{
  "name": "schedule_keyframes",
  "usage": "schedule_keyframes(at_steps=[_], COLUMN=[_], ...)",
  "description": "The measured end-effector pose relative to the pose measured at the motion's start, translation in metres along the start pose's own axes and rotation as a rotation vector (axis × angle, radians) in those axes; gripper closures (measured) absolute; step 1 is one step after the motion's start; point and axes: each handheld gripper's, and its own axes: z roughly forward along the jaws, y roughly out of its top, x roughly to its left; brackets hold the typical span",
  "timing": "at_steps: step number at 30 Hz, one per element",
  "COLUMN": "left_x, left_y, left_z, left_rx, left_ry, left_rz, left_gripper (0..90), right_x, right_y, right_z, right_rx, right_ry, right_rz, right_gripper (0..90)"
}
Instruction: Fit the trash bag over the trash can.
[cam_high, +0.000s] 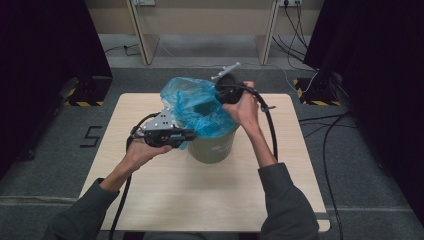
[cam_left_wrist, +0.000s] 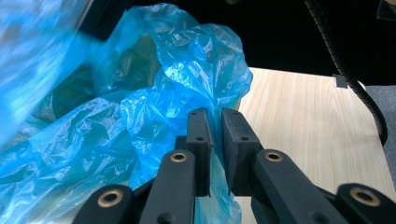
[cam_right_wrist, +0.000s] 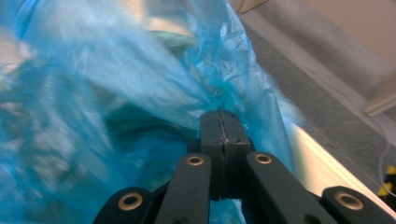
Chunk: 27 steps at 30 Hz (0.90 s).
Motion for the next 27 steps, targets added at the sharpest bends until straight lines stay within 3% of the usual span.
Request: schedule_keyframes(at_steps=[4,8,15,17,18,19,20,21,22,23,25,27], left_x=[-0.002,-0.006,-0.016,-0.019,-0.02,-0.021,-0.023,-0.024,-0.025,-0.027,-0.029,-0.032], left_y=[0.001,0.001,-0.004,-0.005,-0.005,-0.006,-0.007,-0.006,-0.006,-0.005,-0.004,-0.003], left_z=[0.003,0.006,0.009,0.01,0.01,0.01,0.01,0.011,0.012,0.013,0.014,0.015], left_rx=[0.005,0.009,0.014,0.011,0.008,0.005,0.003,0.0,0.0,0.001,0.001,-0.003], left_ry=[0.001,-0.008,-0.039,-0.046,-0.052,-0.057,-0.059,-0.062,-0.065,-0.068,-0.074,-0.08], left_rz=[0.01,0.026,0.045,0.044,0.044,0.045,0.047,0.047,0.048,0.05,0.056,0.056], left_gripper=[81.8,82.1,84.1,84.4,84.6,84.6,84.6,84.6,84.6,84.6,84.5,84.3], right_x=[-0.025,-0.042,-0.048,-0.046,-0.043,-0.043,-0.042,-0.04,-0.035,-0.035,-0.027,-0.018], right_y=[-0.017,-0.041,-0.081,-0.087,-0.09,-0.09,-0.089,-0.087,-0.081,-0.081,-0.073,-0.069], right_z=[-0.027,-0.035,-0.027,-0.026,-0.031,-0.031,-0.037,-0.044,-0.058,-0.058,-0.066,-0.067], right_rx=[-0.016,0.005,0.035,0.032,0.003,0.003,-0.031,-0.068,-0.138,-0.138,-0.198,-0.229], right_ry=[-0.099,-0.135,-0.097,-0.092,-0.099,-0.099,-0.095,-0.099,-0.088,-0.088,-0.066,-0.023], right_rz=[0.055,0.097,0.155,0.167,0.185,0.185,0.201,0.226,0.261,0.261,0.283,0.288], right_gripper=[90.0,90.0,89.4,78.3,65.1,65.1,59.7,52.0,46.1,46.1,42.5,41.1])
